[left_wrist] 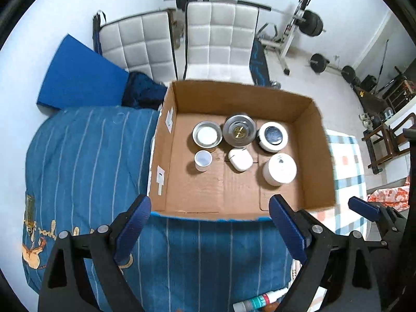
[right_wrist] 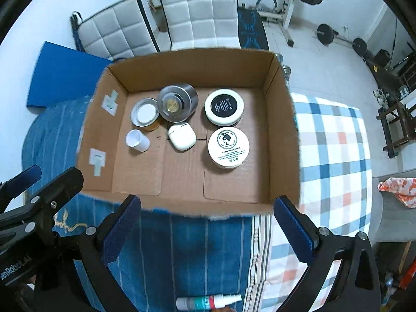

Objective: Organize rigid objects
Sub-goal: 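Move both tools out of the box toward the remaining items on the bed, then grasp the green-labelled spray bottle with the left tool while the right tool grasps the walnut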

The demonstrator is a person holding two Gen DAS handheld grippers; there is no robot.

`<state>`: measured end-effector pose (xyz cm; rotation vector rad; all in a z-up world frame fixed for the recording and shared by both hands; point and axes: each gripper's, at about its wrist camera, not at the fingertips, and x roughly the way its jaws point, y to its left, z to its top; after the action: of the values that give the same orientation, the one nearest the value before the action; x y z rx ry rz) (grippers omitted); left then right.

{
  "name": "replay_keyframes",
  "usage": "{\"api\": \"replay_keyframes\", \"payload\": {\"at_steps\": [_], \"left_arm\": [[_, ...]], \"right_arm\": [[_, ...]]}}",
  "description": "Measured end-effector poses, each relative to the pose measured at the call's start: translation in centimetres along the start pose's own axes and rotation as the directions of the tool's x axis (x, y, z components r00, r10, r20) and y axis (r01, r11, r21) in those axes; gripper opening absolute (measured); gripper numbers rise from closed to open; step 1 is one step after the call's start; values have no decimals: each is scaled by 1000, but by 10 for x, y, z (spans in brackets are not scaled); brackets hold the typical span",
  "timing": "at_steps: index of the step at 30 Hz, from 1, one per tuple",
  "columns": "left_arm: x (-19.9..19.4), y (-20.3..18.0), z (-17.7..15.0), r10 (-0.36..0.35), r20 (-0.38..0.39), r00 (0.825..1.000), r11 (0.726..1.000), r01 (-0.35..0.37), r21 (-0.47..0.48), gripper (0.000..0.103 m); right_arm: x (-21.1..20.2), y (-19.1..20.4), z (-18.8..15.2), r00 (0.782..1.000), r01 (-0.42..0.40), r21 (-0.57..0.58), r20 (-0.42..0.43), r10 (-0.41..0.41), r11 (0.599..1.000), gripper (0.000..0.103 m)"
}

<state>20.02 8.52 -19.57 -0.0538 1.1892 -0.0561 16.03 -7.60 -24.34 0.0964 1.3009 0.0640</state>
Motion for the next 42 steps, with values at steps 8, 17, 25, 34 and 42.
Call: {"api": "replay_keyframes", "payload": {"at_steps": [8, 17, 25, 34, 42], "left_arm": [[-26, -32, -68, 0, 19, 1000, 997, -2, 80, 93], [89, -98, -211, 162, -237, 958, 906, -49, 421, 93], [166, -130, -250, 156, -437, 886, 873, 83, 480, 86], [177, -78, -242, 56, -538, 841, 987, 34, 155, 43], [172, -9, -252, -98, -567, 818, 989, 19, -144, 44]], "right_arm": [[-37, -35, -71, 998, -52, 20, -29, 53, 998, 103], [38, -119, -210, 951, -15, 160, -302, 63, 987, 103], [75, -145, -272, 924, 20, 261, -373, 82, 965, 103], [80, -127, -277, 925, -39, 301, -350, 149, 953, 103], [115, -83, -264, 891, -100, 295, -398, 217, 950, 83]]}}
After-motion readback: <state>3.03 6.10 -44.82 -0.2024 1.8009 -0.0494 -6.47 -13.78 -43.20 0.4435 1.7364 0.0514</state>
